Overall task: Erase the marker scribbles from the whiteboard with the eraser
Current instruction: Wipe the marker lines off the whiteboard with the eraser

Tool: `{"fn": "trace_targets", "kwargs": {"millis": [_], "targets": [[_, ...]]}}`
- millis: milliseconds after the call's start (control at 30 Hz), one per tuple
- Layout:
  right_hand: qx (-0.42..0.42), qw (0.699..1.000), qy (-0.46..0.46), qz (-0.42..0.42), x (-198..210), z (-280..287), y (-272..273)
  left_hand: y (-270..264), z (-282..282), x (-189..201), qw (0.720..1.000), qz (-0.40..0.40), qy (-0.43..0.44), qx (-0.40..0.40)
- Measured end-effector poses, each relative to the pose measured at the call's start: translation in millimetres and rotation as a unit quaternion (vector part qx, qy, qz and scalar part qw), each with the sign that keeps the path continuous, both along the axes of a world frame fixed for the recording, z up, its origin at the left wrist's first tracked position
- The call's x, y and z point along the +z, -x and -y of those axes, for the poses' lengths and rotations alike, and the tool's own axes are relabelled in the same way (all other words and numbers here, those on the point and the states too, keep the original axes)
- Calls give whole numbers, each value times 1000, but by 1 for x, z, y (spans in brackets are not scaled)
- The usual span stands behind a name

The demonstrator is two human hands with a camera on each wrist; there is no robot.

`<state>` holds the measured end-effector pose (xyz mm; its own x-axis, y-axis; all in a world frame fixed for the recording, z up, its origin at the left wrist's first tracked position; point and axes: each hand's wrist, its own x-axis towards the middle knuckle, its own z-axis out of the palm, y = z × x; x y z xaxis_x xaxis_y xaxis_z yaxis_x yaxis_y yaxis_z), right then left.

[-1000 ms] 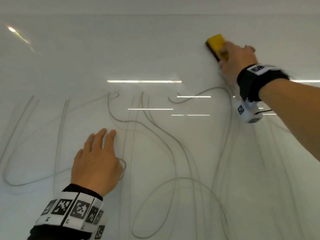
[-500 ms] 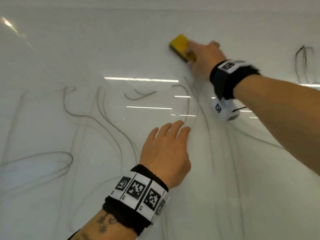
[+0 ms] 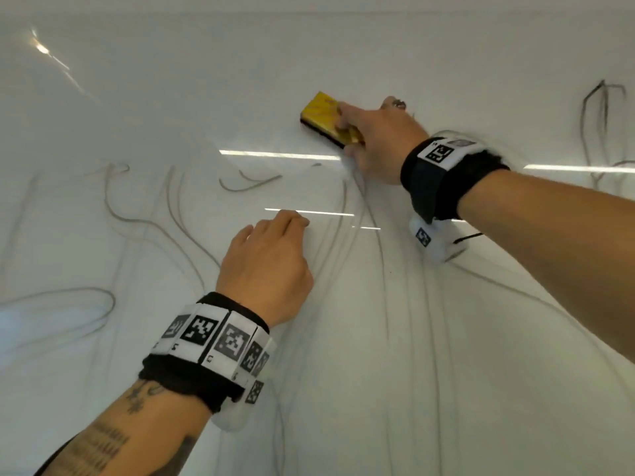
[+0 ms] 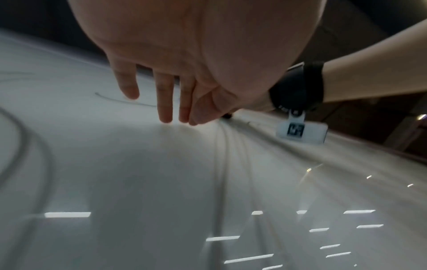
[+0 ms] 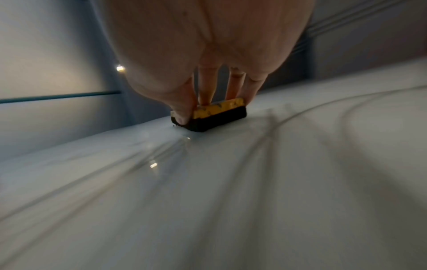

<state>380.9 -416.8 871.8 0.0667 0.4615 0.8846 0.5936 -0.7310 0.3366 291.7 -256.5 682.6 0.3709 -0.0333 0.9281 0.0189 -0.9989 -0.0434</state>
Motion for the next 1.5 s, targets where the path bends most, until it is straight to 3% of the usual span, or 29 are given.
{"fn": "trace_targets", "kwargs": {"millis": [133, 200, 300, 400, 467, 533, 600, 700, 767, 833, 933, 1000, 1100, 1167, 1233, 1367, 1500], "targets": [[-41, 975, -218, -24, 47, 67, -16, -6, -10, -6, 999, -27, -14, 24], [-42, 967, -248, -33, 43, 71, -20, -9, -13, -7, 998, -36, -26, 38], [-18, 981, -188, -39, 0, 36, -18, -11, -16, -8, 998, -37, -29, 39], [38, 999, -26, 18, -64, 24, -13, -12, -17, -9, 998, -36, -29, 39], [43, 997, 6, 62, -63, 51, -16, -13, -18, -11, 998, -33, -30, 39], [-23, 996, -75, 46, -37, 85, -26, -14, -19, -11, 998, -30, -31, 35], [-70, 973, -217, -24, -10, 117, -30, -15, -19, -12, 999, -30, -26, 31], [-68, 943, -317, -72, -8, 107, -20, -16, -16, -13, 999, -28, -10, 22], [-46, 959, -273, -66, -32, 80, -14, -16, -12, -12, 999, -27, 3, 17], [-5, 989, -149, -16, -71, 58, -14, -16, -8, -10, 1000, -22, 15, 14], [30, 998, -1, 63, -89, 79, -21, -13, 2, -8, 999, -23, 34, 14], [-4, 997, -50, 56, -55, 113, -29, -11, 7, -6, 998, -28, 52, 16], [-97, 966, -238, -34, -7, 196, -44, -6, 17, -5, 997, -47, 59, 34], [-142, 938, -309, -68, 6, 236, -51, -3, 29, -3, 998, -36, 40, 33], [-148, 930, -327, -80, 8, 242, -57, -2, 54, 0, 1000, -8, -11, 8], [-96, 958, -265, -56, -17, 204, -61, -14, 133, 12, 993, -6, -109, -49], [-34, 998, -50, -37, -63, 202, -51, -40, 201, 26, 989, -26, -131, -63]]}}
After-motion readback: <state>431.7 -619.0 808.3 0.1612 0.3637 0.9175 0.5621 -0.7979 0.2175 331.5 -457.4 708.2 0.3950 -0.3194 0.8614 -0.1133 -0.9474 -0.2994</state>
